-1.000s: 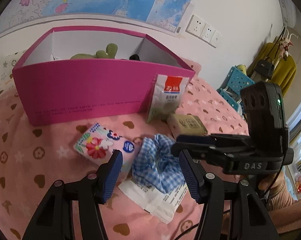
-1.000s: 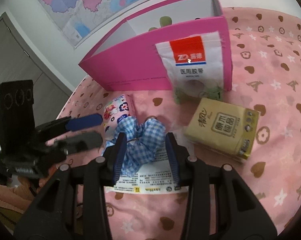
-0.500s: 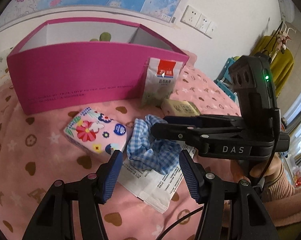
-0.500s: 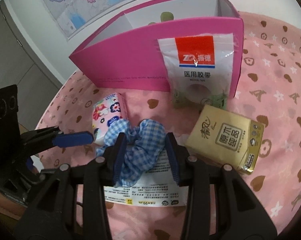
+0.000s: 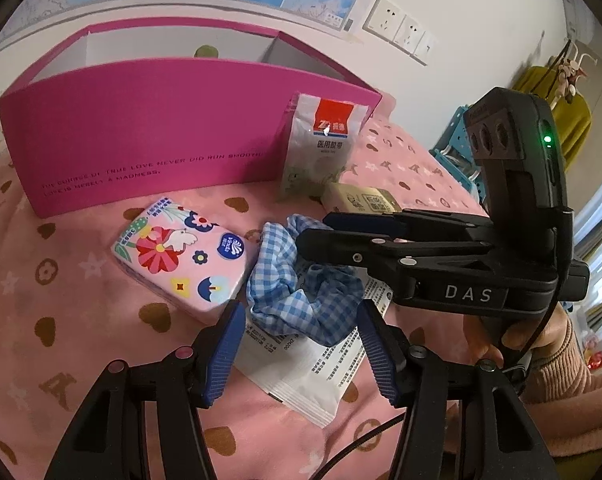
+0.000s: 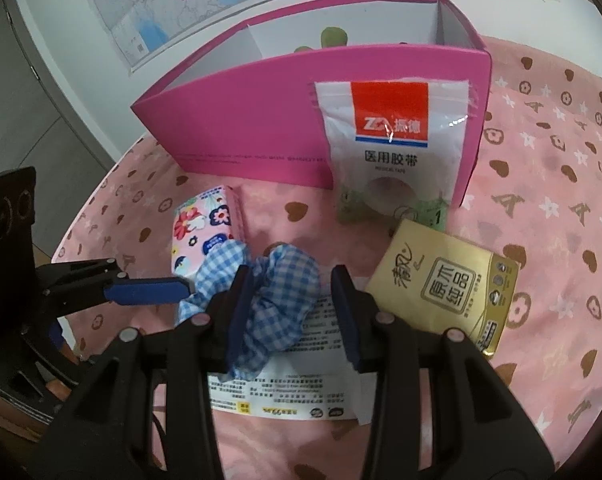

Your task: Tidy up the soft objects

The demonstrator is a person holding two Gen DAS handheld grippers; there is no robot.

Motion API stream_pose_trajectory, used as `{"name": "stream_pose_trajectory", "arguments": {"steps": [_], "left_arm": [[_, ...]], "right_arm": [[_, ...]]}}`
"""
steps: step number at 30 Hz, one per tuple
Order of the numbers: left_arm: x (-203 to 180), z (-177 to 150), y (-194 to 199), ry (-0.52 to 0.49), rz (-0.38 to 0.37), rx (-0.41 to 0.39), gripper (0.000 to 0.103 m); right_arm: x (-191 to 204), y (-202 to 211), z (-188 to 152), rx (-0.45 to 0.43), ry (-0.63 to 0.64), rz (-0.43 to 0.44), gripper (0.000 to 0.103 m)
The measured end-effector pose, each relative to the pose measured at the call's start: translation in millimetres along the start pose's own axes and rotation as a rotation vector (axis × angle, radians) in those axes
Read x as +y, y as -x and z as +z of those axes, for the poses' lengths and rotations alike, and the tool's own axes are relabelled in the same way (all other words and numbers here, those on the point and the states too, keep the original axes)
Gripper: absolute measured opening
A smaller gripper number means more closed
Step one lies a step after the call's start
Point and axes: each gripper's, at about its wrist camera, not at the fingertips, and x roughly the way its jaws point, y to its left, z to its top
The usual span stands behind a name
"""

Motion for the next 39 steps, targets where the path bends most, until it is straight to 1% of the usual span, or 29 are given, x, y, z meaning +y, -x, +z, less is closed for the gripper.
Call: {"name": "stream_pose_trajectory", "arguments": {"steps": [3,5,6,8,9,10,14,16,22,24,28,30,32,34,35,39], "left_arm": [[2.8,-0.7,-1.7,0.013,-0.009,0.009,0.052],[3.7,-1.1,-1.5,0.016,-0.011,0.008,0.051],[4.4,-1.0,-1.8,0.019,-0.015,0.007,0.050],[6.0,-0.5,-3.1,0.029,-0.023,0.007,0.050],[6.8,-0.7,-2.4,0.031,-0.026,0.007,0.048],[7.2,-0.4,-2.7,0.033,-0.029,0.006,0.047],[7.1,0.9,-2.8,0.034,-0.036,0.006,0.041],[7.0,0.7,-0.7,0.033,-0.047,0.004,0.036],[3.4,3.0,-4.3,0.030,-0.056,-0.001,0.027],[2.8,4.3,-4.3,0.033,-0.062,-0.007,0.025],[2.7,6.8,-5.9,0.028,-0.047,-0.014,0.025],[5.2,6.7,-6.4,0.027,-0.036,-0.011,0.025],[7.9,6.7,-7.1,0.032,-0.030,-0.009,0.025],[10.6,6.4,-7.6,0.040,-0.029,-0.006,0.025],[12.3,3.6,-5.1,0.042,-0.029,-0.005,0.025],[13.5,2.5,-5.7,0.036,-0.027,0.002,0.025]], "right_arm": [[1.9,-1.2,0.4,0.006,0.023,-0.010,0.042],[4.5,-2.7,0.3,0.009,0.044,-0.026,0.034],[4.9,-3.6,0.2,0.012,0.046,-0.026,0.029],[4.5,-4.3,0.2,0.013,0.042,-0.018,0.025],[4.1,-4.1,0.3,0.011,0.041,-0.020,0.017],[3.5,-3.6,0.3,0.009,0.037,-0.020,0.015],[1.5,1.3,-0.2,0.000,0.025,0.003,0.013],[-0.6,5.8,-1.0,-0.012,0.011,0.019,0.012],[-7.3,21.8,-1.1,-0.053,-0.040,0.073,0.009],[-9.2,26.8,-1.9,-0.066,-0.054,0.088,0.008],[-12.4,34.1,-3.4,-0.078,-0.066,0.107,0.008],[-12.3,32.0,-3.1,-0.055,-0.058,0.091,0.009],[-11.7,26.3,-2.8,-0.027,-0.047,0.071,0.014],[-11.7,22.0,-3.6,-0.014,-0.050,0.075,0.040],[-10.7,18.9,-4.4,-0.007,-0.048,0.067,0.043],[-8.4,6.7,-5.1,0.021,-0.027,0.029,0.044]]}}
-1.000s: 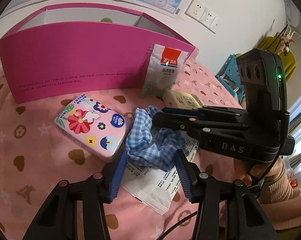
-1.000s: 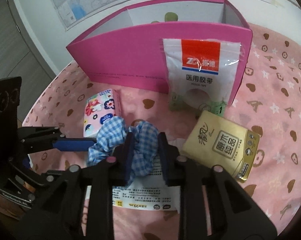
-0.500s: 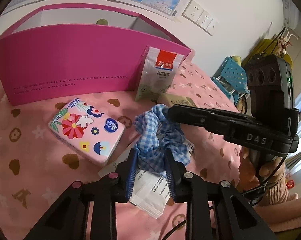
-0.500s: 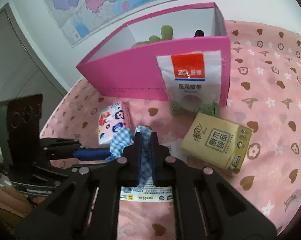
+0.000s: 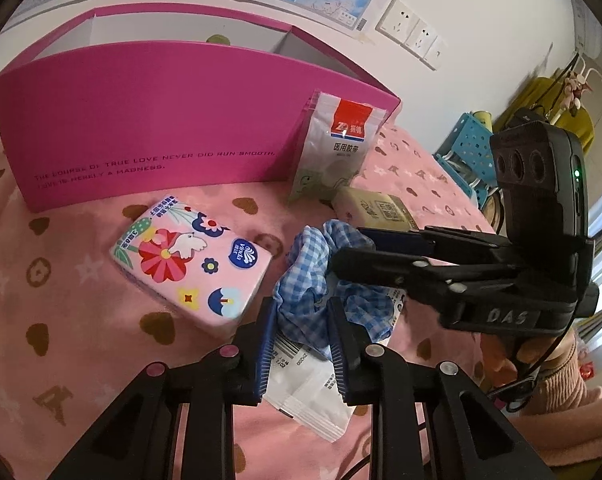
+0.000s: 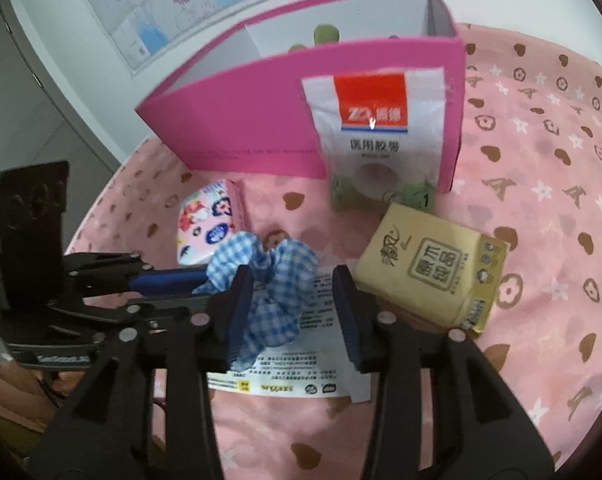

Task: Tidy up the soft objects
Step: 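Carry the scrunchie into the pink box and open the left gripper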

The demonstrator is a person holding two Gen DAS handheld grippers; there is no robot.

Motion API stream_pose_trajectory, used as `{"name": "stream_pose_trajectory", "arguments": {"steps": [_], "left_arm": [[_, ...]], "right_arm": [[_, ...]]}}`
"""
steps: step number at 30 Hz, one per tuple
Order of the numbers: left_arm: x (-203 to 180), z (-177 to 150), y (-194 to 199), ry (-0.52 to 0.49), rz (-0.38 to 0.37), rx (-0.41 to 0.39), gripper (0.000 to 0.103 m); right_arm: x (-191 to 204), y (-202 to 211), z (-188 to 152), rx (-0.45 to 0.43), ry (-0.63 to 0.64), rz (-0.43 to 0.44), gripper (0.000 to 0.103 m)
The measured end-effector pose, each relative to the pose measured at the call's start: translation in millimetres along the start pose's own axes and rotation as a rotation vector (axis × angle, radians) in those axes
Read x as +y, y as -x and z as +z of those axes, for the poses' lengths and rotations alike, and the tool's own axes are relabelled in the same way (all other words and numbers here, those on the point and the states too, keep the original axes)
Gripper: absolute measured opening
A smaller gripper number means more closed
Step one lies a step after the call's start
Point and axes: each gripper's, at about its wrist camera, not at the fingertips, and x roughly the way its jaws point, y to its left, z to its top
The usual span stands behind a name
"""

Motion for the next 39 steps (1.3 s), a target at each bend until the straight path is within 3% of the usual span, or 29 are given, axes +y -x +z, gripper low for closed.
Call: {"name": "stream_pose_trajectory", "arguments": {"steps": [2,3,4,15,24,32,39], "left_arm": [[-0.1,0.3,-0.5,-0.001,-0.004,0.002,0.025],[0.0,0.7,-0.7,0.001,-0.009,0.003,0.025],[-0.5,1.2,-0.9,0.001,-0.014,0.004,0.025],[-20.6,23.9,16.9,-0.045,-0.077,-0.082,0.020],[-37.1,92.8,41.0,-0.124,-0.031,-0.188,0.021],[-17.9,164.2,34.2,-0.115,0.013,-0.225,0.021],[10.6,207.0,-4.4,-0.059,0.057,-0.165,0.021]], "right_arm": [[5.1,-1.5,-0.1,-0.010,0.039,-0.040,0.035],[6.0,-1.6,0.1,-0.008,0.048,-0.047,0.019],[5.5,-2.0,0.0,-0.002,0.050,-0.040,0.010],[13.9,53.4,18.1,-0.147,0.062,0.051,0.009],[18.3,87.0,72.7,-0.277,0.101,0.063,0.009],[4.1,85.5,133.3,-0.334,0.107,0.037,0.009],[-23.5,53.6,172.6,-0.300,0.061,0.019,0.009]]}}
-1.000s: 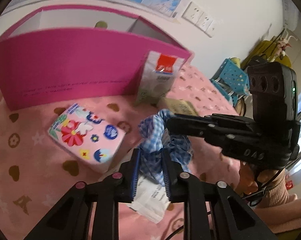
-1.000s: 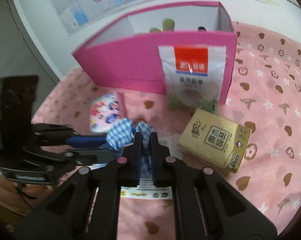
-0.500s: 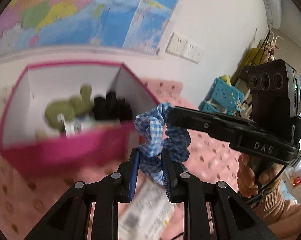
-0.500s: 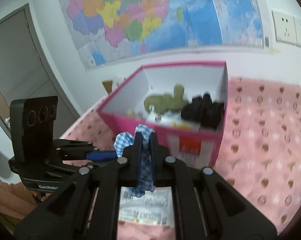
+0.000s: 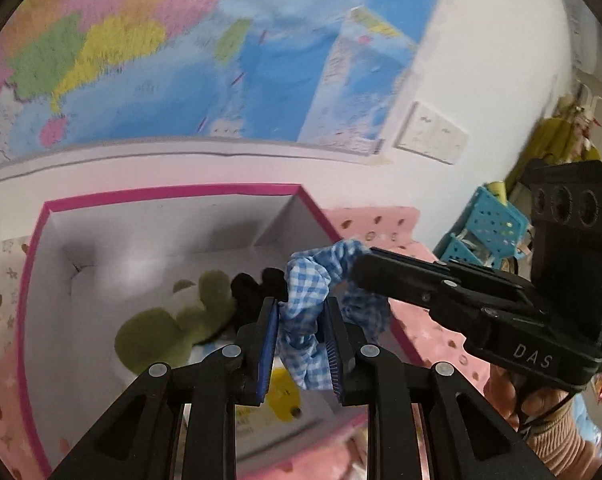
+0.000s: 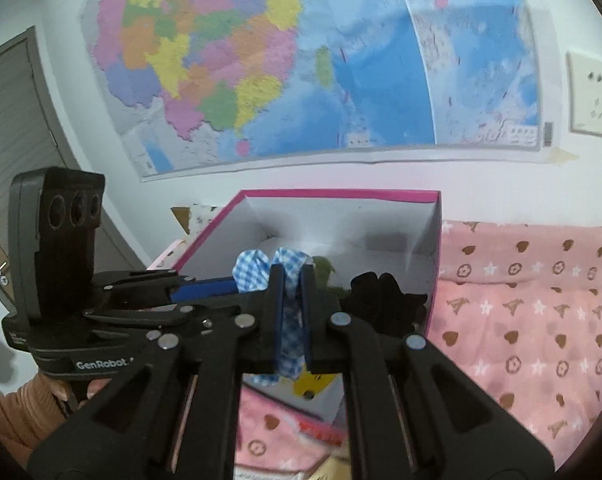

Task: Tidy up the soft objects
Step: 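Carry the scrunchie into the pink box and open the left gripper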

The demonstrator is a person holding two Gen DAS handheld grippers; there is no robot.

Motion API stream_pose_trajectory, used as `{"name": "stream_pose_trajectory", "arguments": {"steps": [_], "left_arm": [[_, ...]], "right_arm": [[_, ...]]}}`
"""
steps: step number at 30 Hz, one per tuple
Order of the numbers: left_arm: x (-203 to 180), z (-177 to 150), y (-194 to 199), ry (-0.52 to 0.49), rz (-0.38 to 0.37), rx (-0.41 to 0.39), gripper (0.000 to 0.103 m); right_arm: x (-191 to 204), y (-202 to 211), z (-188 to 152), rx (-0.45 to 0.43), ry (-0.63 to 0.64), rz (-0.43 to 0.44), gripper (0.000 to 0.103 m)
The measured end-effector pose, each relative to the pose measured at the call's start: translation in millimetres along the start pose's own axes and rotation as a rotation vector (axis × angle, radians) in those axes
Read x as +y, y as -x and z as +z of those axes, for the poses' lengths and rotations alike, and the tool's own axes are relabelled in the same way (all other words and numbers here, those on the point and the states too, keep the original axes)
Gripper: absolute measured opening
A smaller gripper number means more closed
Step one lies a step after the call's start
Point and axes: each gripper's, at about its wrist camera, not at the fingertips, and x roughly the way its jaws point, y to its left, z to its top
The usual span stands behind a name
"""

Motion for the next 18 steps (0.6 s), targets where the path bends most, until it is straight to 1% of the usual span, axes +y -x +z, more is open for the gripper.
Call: {"name": "stream_pose_trajectory", "arguments": {"steps": [1,6,7,8,10,11,13,14,18], "left_arm": [[4.4,3.8,-4.9,0.004,0.009,0.010,0.021],[21.4,21.9,-38.3,0.036,0.046,0.069,0.021],[24.5,24.8,-44.0,0.046,0.054,0.080,0.022],[27.7,26.5,-48.1,0.054,0.062,0.091,0.025],[31.7,27.4,-52.9,0.072,0.066,0.112,0.034],[33.5,27.8,-53.6,0.079,0.068,0.115,0.036],[34.7,25.5,-47.9,0.079,0.078,0.101,0.038],[34.4,23.1,-42.8,0.074,0.078,0.091,0.039],[30.0,9.7,-12.6,0.051,0.063,0.030,0.047]], "right_arm": [[-5.6,-7.9,4.2,0.006,-0.003,-0.021,0.009],[-26.6,-33.2,19.8,0.036,-0.030,-0.053,0.009],[-32.1,-39.3,23.2,0.046,-0.044,-0.062,0.009],[-35.4,-44.0,24.9,0.057,-0.049,-0.069,0.009],[-43.2,-54.4,27.5,0.078,-0.063,-0.120,0.010],[-46.6,-58.7,28.0,0.093,-0.075,-0.129,0.010],[-53.9,-65.5,25.5,0.124,-0.107,-0.187,0.014],[-55.1,-64.4,23.4,0.125,-0.109,-0.197,0.014],[-44.6,-46.3,11.3,0.101,-0.101,-0.200,0.014]]}}
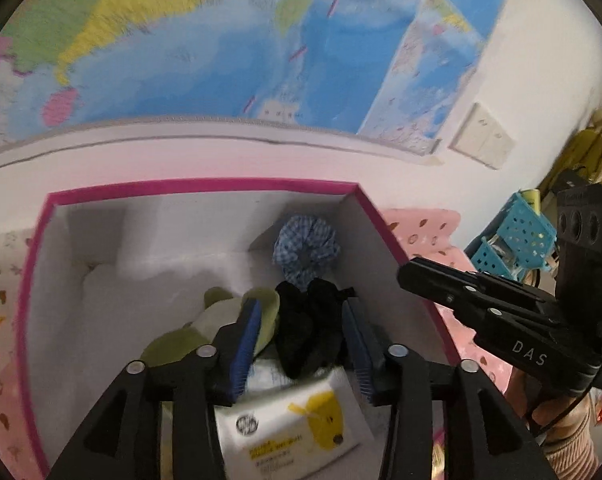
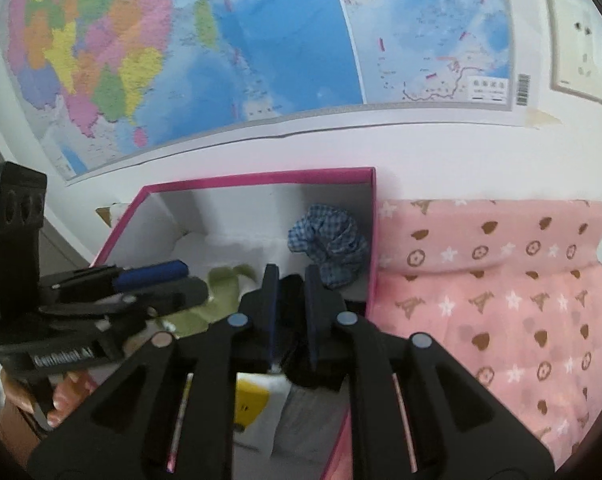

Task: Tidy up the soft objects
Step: 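Carry the scrunchie into the pink box and open the left gripper, then grasp the red-and-white medical tape bag with the left gripper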

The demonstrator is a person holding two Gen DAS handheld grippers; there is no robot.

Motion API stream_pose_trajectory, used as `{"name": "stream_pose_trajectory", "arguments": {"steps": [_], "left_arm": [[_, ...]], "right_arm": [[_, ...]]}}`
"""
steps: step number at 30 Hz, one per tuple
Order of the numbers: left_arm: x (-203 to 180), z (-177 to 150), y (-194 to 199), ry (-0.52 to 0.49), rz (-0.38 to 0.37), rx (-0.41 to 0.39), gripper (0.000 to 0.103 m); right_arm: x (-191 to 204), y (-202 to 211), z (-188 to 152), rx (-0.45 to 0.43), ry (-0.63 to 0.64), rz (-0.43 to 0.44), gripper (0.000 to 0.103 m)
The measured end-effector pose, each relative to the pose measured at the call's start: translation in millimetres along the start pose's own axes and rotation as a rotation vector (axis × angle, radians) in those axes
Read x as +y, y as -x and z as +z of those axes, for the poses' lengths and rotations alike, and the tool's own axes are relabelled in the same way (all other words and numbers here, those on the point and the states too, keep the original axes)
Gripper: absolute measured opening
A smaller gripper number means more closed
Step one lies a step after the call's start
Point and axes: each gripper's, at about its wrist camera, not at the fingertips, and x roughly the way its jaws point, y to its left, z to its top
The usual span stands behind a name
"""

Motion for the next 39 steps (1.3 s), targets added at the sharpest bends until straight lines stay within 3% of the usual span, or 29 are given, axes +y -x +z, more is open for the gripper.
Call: {"name": "stream_pose_trajectory", "arguments": {"steps": [2,4,8,10,17,20,31,39], "left_arm": [[-4.0,-7.6,13.6,-0.018,-0.026,-0.021,0.049],[-9.7,-20.0,32.5,-0.045,-0.038,-0.048,0.052],[-18.0,-39.2,61.3,-0.082,-0.066,-0.079,0.060],[-20.4,-49.2,74.4,-0.084,-0.079,-0.104,0.063],[-39.0,-78.5,86.6,-0.117,-0.116,-0.123,0.064],[-48.2,-92.3,83.1,-0.135,-0.111,-0.107,0.064],[-67.5,-141.5,48.7,-0.157,-0.125,0.024,0.064],[-61.5,-145.8,23.5,-0.125,-0.088,0.075,0.064]], "right_arm": [[8.6,17.6,-9.9,-0.031,0.023,0.002,0.018],[16.9,34.9,-19.1,-0.055,0.041,0.017,0.030],[34.2,70.7,-37.1,-0.120,0.059,0.050,0.031],[39.7,85.9,-46.2,-0.144,0.047,0.079,0.040],[46.0,113.1,-82.9,-0.151,0.045,0.100,0.043],[35.3,120.8,-101.2,-0.141,0.026,0.092,0.047],[-15.5,98.8,-164.7,-0.022,-0.130,0.070,0.047],[-17.3,87.5,-174.2,0.004,-0.127,0.065,0.047]]}}
